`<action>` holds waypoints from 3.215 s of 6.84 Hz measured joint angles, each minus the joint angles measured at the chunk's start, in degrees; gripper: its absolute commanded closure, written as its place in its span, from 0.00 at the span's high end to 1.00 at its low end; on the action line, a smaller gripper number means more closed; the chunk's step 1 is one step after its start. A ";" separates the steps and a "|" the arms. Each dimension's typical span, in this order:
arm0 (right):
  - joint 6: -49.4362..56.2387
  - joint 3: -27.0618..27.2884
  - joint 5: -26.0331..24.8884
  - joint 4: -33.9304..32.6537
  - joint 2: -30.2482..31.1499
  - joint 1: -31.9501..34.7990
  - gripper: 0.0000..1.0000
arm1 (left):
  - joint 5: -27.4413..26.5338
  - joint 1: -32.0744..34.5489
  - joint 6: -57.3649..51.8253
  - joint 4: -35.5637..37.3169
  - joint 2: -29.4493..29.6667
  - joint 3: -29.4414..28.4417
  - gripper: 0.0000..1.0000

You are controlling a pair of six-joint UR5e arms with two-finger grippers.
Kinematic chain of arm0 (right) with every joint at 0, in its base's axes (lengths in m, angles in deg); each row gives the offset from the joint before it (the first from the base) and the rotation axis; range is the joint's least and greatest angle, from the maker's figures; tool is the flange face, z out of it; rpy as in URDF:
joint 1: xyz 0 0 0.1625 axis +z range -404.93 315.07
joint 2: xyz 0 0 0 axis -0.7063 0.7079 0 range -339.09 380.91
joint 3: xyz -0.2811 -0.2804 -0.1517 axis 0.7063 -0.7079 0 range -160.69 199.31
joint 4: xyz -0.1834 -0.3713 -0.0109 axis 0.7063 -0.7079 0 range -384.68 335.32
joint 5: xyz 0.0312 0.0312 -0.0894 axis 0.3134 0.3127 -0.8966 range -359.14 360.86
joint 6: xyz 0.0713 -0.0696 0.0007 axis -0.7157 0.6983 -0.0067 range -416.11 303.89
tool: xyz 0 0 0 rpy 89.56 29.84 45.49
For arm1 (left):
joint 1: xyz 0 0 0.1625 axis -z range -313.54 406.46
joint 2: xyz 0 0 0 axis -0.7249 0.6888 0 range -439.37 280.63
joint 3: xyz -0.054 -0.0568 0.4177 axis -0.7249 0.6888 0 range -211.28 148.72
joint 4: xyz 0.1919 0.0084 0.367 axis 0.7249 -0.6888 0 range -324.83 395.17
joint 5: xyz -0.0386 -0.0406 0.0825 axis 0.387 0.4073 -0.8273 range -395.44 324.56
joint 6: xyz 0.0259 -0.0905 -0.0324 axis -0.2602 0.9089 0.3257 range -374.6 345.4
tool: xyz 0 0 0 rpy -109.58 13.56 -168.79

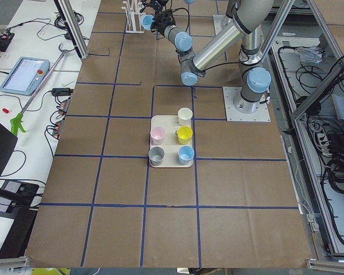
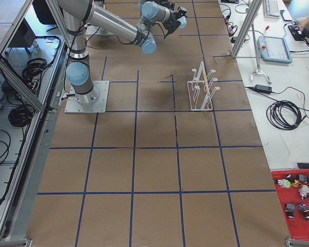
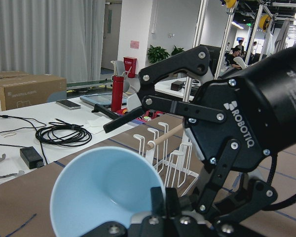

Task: Transfer IKEA cup to right arm and place on rack

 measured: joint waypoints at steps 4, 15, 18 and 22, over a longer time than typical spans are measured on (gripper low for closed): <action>0.05 -0.51 0.00 0.06 -1.31 0.66 0.96 | 0.02 0.02 0.00 0.09 0.16 0.00 0.01; 0.41 -0.79 0.03 -0.01 -1.25 0.76 0.41 | 0.04 -0.01 2.61 0.52 0.36 -0.13 0.98; 0.42 -0.80 0.03 -0.05 -1.21 0.69 0.36 | 0.23 -1.17 4.32 0.58 -0.51 -0.05 0.98; 4.69 -4.46 -0.18 0.12 -3.00 -2.77 0.25 | 2.23 -11.89 5.39 -1.90 -2.09 -0.99 0.98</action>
